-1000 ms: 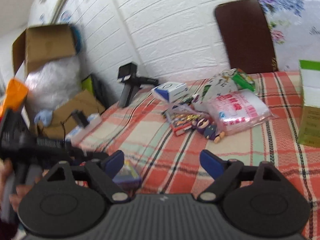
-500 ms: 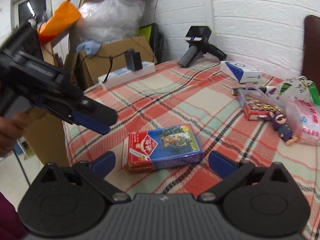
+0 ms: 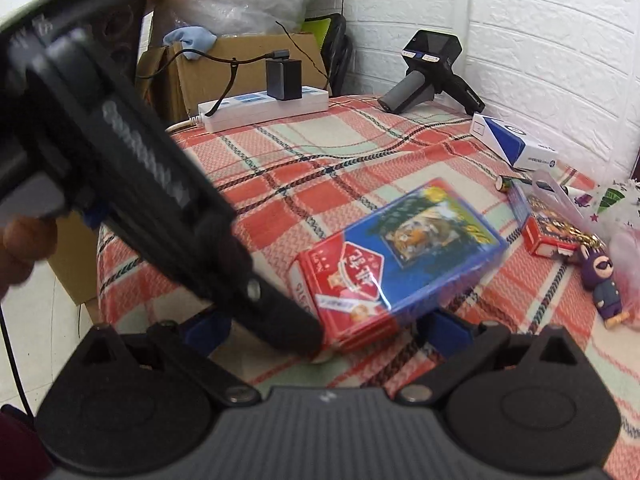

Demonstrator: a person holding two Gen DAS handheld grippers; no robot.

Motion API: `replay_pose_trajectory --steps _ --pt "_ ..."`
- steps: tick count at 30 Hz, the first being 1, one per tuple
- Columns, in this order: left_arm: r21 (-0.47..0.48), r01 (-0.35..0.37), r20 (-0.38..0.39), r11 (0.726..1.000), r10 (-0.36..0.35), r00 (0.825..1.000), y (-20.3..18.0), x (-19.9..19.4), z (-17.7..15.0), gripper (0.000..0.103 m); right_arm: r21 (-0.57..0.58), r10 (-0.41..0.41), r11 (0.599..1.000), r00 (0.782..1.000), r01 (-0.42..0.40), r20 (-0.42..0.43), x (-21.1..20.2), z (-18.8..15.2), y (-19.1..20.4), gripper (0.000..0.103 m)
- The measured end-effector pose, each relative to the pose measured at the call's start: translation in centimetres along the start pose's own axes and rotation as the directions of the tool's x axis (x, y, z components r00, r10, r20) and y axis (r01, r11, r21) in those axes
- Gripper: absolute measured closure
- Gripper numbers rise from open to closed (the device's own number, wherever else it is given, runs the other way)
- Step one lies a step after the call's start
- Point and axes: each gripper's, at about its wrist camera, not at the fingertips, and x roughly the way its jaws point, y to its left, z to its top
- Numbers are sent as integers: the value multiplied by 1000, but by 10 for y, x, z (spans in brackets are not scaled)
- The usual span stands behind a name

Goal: Organize objects

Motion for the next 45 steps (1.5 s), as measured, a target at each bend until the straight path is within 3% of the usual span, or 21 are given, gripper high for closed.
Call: replay_pose_trajectory --steps 3,7,12,16,17,18,22,25,28,33,38,43,45 --pt "34 -9 37 999 8 999 -7 -16 3 89 -2 -47 999 999 47 1 -8 -3 -2 0" --pt "96 -44 131 994 31 991 -18 -40 19 67 39 -121 992 993 121 11 -24 -10 -15 0" --pt "171 -85 125 982 64 990 -30 -24 46 55 -1 -122 993 992 122 23 -21 -1 -8 0" --pt "198 -96 75 976 83 994 -27 2 60 57 -28 -113 993 994 112 -7 0 9 -5 1" --pt "184 -93 46 979 86 995 -23 9 63 67 -15 -96 995 995 96 -11 5 11 -8 5" --pt "163 -93 21 982 91 996 -19 15 62 69 7 -77 997 997 77 -19 9 14 -12 6" --pt "144 -88 50 986 82 995 -20 6 55 69 68 -66 995 998 67 -11 8 15 -23 20" --pt "128 -69 42 989 64 997 -32 5 51 69 58 -120 991 993 119 2 -3 10 -24 31" --pt "185 -44 47 982 36 998 -65 12 49 69 120 -185 977 982 179 41 -25 3 -39 40" --pt "330 17 25 944 -26 999 -147 41 56 69 193 -350 926 930 325 112 -77 -5 -82 40" --pt "475 88 -5 876 -97 995 -240 83 62 68 278 -516 841 842 464 157 -137 -20 -136 40" --pt "564 151 -45 812 -152 987 -306 151 56 66 353 -636 745 763 566 119 -172 -50 -197 38" --pt "594 121 -32 796 -127 991 -319 181 49 62 365 -670 705 739 608 63 -171 -66 -220 15"
